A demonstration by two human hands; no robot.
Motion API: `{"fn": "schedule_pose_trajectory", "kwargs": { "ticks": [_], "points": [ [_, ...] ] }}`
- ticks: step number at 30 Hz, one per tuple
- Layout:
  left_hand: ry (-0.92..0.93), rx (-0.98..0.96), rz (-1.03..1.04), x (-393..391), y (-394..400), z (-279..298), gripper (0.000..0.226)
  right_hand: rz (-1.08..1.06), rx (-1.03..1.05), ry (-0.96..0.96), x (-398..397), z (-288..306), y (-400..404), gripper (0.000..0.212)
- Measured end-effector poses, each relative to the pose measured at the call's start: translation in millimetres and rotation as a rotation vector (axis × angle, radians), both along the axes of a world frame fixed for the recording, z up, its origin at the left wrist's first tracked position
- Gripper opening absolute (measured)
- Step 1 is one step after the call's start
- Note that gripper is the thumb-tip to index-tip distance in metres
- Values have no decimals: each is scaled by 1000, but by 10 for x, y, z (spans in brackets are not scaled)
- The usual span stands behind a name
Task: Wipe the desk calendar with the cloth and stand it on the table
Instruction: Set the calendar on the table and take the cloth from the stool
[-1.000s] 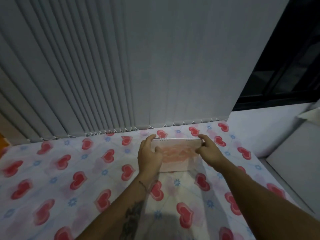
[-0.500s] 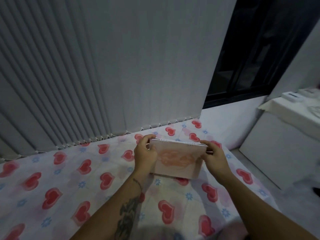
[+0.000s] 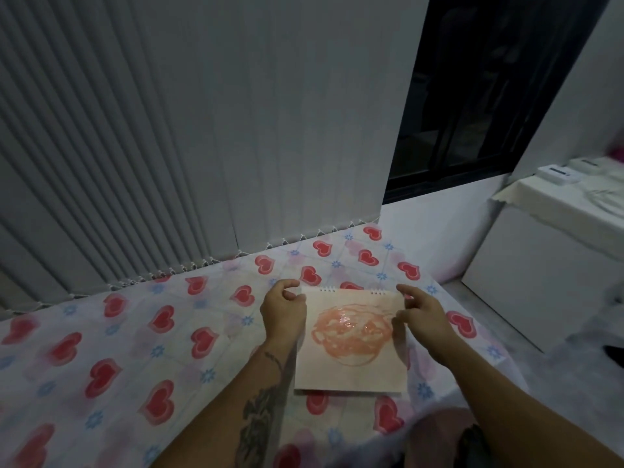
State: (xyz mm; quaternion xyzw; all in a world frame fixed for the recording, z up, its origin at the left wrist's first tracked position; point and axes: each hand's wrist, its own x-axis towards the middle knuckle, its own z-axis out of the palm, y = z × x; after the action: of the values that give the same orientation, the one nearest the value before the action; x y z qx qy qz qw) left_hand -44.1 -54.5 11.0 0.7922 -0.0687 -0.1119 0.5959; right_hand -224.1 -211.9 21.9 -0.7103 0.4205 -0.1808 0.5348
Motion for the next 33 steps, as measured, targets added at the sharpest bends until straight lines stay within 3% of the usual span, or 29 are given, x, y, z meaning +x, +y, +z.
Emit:
{"fn": "schedule_pose_trajectory", "kwargs": {
  "ticks": [5, 11, 24, 29, 33],
  "points": [
    [-11, 25, -59, -74, -31, 11, 30, 8, -6, -52, 11, 32, 46, 65],
    [-104, 120, -145, -138, -38, -102, 34, 84, -114, 44, -13, 11, 139, 69],
    [-159, 12, -55, -129, -38, -142, 34, 34, -78, 43, -39, 52, 173, 70],
    [-139, 62, -40, -74, 68, -187, 36, 59, -64, 68, 55, 25, 243, 66],
    [-94, 79, -54, -13, 183, -281, 25, 81, -53, 91, 121, -15, 285, 63]
  ]
}}
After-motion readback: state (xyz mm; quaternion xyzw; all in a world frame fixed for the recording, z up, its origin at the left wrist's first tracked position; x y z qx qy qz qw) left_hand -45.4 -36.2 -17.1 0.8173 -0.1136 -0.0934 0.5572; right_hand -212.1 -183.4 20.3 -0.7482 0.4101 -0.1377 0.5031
